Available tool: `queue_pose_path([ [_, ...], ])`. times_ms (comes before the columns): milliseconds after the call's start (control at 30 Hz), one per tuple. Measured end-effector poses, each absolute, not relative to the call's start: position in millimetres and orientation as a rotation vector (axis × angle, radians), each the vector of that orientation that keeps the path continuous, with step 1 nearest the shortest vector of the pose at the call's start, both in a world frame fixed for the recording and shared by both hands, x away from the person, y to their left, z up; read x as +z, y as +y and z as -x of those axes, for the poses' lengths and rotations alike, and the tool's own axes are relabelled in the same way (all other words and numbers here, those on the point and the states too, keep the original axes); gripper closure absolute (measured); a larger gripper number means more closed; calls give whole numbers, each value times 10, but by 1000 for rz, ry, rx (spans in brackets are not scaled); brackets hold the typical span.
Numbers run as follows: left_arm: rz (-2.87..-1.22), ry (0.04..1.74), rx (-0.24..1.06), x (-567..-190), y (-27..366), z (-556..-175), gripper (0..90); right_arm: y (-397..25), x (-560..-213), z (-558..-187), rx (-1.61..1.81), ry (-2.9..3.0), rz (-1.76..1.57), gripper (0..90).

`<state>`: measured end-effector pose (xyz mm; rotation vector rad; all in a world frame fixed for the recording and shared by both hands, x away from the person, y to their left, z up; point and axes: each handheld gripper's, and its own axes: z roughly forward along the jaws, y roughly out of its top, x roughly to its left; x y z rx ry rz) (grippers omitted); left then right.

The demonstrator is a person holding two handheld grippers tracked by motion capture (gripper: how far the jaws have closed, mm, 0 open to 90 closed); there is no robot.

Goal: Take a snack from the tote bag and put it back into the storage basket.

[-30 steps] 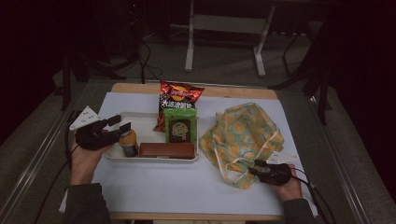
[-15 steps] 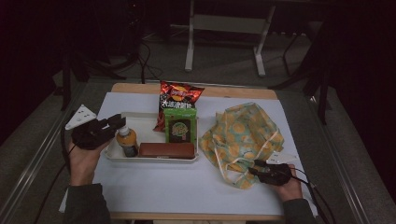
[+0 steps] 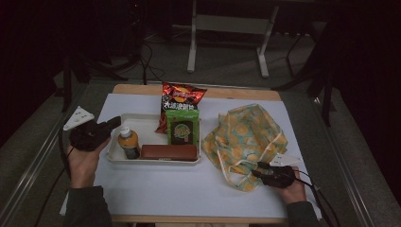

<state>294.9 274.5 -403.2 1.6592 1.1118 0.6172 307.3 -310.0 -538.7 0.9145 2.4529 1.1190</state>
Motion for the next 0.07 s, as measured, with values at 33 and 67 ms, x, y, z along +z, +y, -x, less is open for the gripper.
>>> queue_pose_path([
  [33, -1660, 1112, 620, -4031, 2744, -2948, 891, -3100, -5387, -3073, 1119, 2453, -915, 547],
  [67, -1663, 1112, 625, -4028, 2743, -2946, 891, -3100, -5388, -3073, 1121, 2453, -917, 547],
])
